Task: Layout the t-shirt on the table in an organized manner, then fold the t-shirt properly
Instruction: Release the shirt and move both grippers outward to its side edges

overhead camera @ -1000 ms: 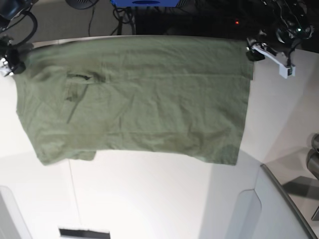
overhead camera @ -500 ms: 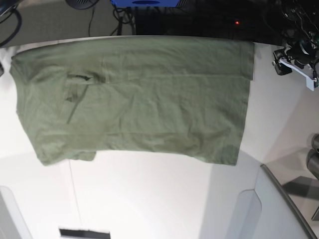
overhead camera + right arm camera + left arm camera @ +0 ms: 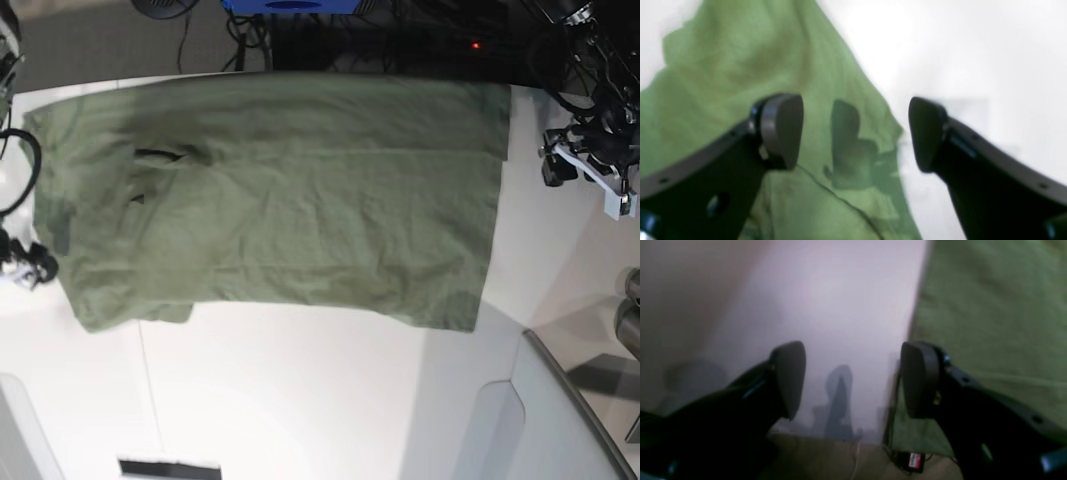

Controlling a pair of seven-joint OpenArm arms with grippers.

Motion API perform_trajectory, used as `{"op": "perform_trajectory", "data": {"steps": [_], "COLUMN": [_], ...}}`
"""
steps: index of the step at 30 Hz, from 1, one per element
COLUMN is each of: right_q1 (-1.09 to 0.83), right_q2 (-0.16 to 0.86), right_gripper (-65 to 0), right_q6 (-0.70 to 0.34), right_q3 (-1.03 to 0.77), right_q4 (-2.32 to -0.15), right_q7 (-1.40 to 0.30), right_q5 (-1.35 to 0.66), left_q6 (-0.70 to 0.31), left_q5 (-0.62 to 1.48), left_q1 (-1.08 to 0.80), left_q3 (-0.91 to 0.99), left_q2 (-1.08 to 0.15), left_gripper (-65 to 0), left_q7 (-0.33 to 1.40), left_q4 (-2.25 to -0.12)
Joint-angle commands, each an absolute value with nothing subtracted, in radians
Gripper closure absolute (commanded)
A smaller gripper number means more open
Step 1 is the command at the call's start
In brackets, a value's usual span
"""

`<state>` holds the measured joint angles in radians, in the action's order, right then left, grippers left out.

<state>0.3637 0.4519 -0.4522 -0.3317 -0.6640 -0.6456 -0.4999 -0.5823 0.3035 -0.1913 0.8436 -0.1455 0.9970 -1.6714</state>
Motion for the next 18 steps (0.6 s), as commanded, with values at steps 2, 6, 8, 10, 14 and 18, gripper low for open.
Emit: {"op": "perform_trajectory", "data": {"steps": [2, 6, 8, 10, 14, 18], "right_q1": [0.417, 0.447, 0.447, 0.447, 0.446, 0.446], "right_q2": [0.481, 0.481, 0.476, 0.475, 0.475, 0.475], "right_gripper": [-46.5, -46.7, -46.4, -46.4, -46.2, -46.2], "right_q6": [-0.460, -0.460, -0.460, -0.460, -0.458, -0.458], "right_q3": [-0.275, -0.205, -0.193, -0.193, -0.188, -0.188], "right_q4": [-0.596, -0.486, -0.464, -0.444, -0.417, -0.421], "right_q7": [-0.590, -0.495, -0.466, -0.441, -0.407, -0.406], "right_q5": [-0.512, -0.512, -0.512, -0.512, -0.512, -0.512], "left_q6": [-0.605, -0.608, -0.608, -0.608, -0.608, -0.608], "left_q5": [0.297, 0.297, 0.297, 0.297, 0.297, 0.297], "left_q1": [-0.191, -0.191, -0.189, -0.188, -0.183, -0.183], "left_q3": [0.858, 0.860, 0.860, 0.860, 0.855, 0.854], "left_q2": [-0.165, -0.165, -0.165, -0.165, -0.165, -0.165], "left_gripper": [-43.3, -43.3, -43.3, -43.3, -43.3, -43.3], "left_q7": [0.983, 0.983, 0.983, 0.983, 0.983, 0.983], "left_q4": [-1.685, -1.684, -1.684, -1.684, -1.684, -1.684]}}
